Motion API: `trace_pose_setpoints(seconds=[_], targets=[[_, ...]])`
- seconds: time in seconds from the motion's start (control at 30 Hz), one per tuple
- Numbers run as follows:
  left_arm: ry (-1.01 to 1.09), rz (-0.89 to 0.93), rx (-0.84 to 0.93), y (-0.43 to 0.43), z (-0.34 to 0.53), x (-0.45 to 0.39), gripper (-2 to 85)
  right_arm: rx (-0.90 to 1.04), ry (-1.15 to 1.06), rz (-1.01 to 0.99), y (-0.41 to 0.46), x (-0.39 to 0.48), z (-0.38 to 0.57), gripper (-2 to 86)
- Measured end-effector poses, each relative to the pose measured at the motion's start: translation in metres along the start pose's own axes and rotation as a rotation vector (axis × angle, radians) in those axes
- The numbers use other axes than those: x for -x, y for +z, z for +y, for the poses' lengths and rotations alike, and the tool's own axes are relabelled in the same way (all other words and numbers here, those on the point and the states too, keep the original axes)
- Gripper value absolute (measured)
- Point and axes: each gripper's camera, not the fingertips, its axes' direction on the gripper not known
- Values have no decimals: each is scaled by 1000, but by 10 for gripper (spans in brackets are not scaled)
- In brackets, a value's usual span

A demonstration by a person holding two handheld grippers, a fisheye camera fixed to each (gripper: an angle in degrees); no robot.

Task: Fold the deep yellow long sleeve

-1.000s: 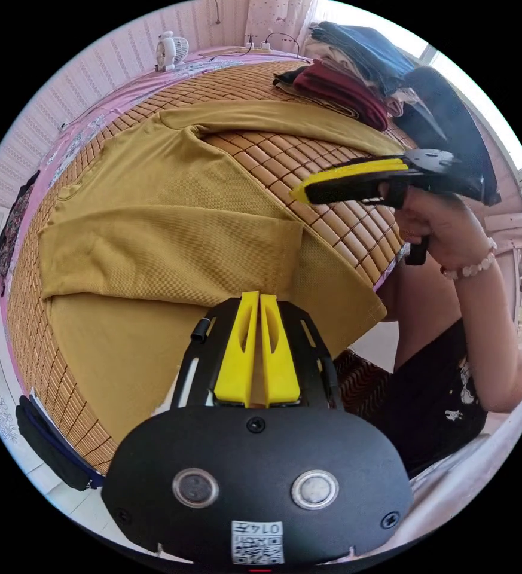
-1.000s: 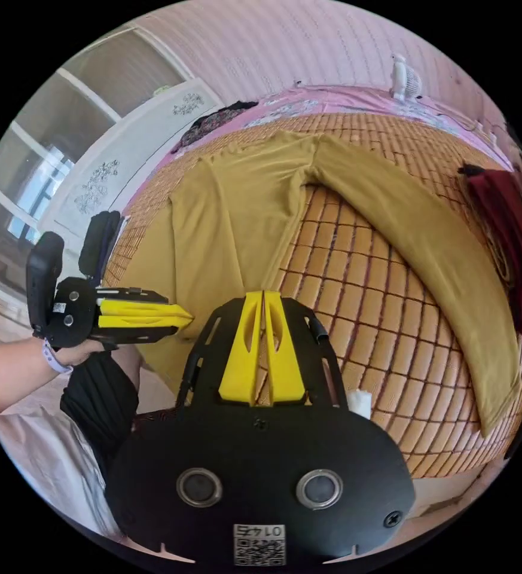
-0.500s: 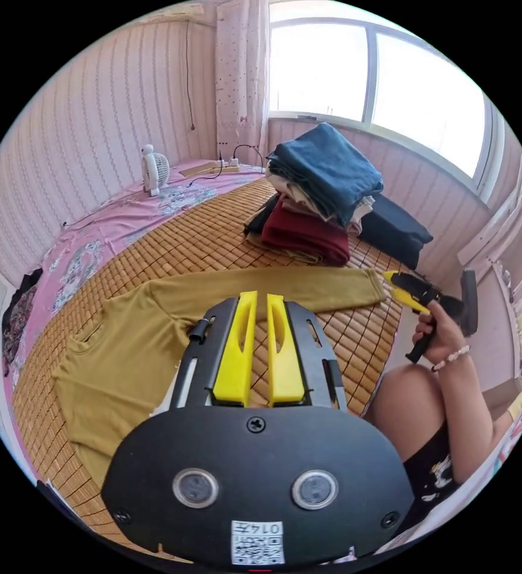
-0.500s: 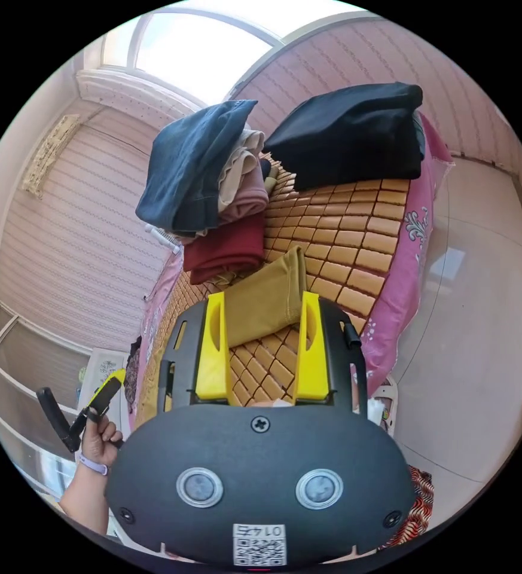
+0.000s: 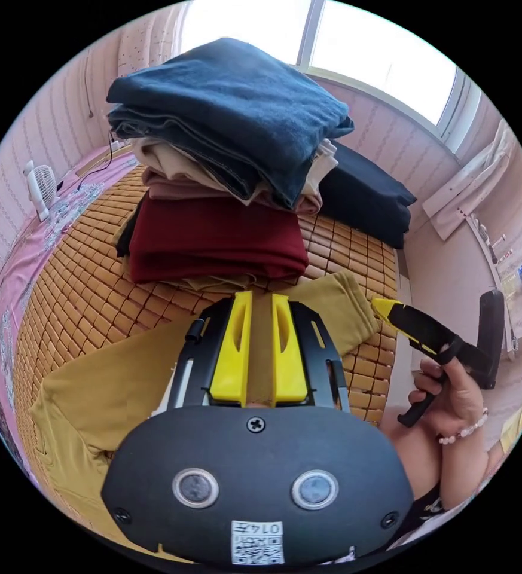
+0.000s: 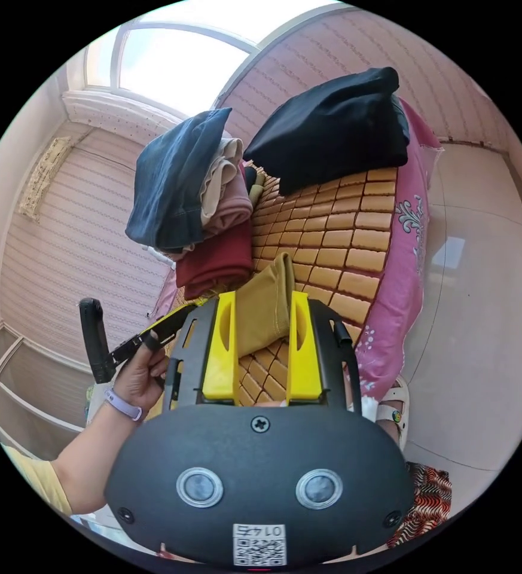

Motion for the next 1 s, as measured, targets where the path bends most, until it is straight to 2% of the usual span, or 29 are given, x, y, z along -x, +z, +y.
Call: trace_pose_setpoints(seconds=[0.13,0.2,0.27,0.37,0.6,0.83,1.0], targets=[[36,-44,87,30,-8,-13,71,0,-17,21,1,2,-5,129],[59,-98,-18,30,0,-25,73,-2,61,69,2,-2,-9,95],[55,-126,-27,30,-1,-32,73,-3,142,101,3,-8,-13,68],[39,-126,-25,31,-8,-37,73,8,140,76,1,-9,-17,45],[50,-151,-28,33,-21,-52,71,22,-3,117,10,8,-25,127],[64,-166,-27,38,-29,-64,64,33,0,95,14,6,-36,125],[97,-177,-21,44,-33,-75,28,39,-34,84,18,9,-44,112]])
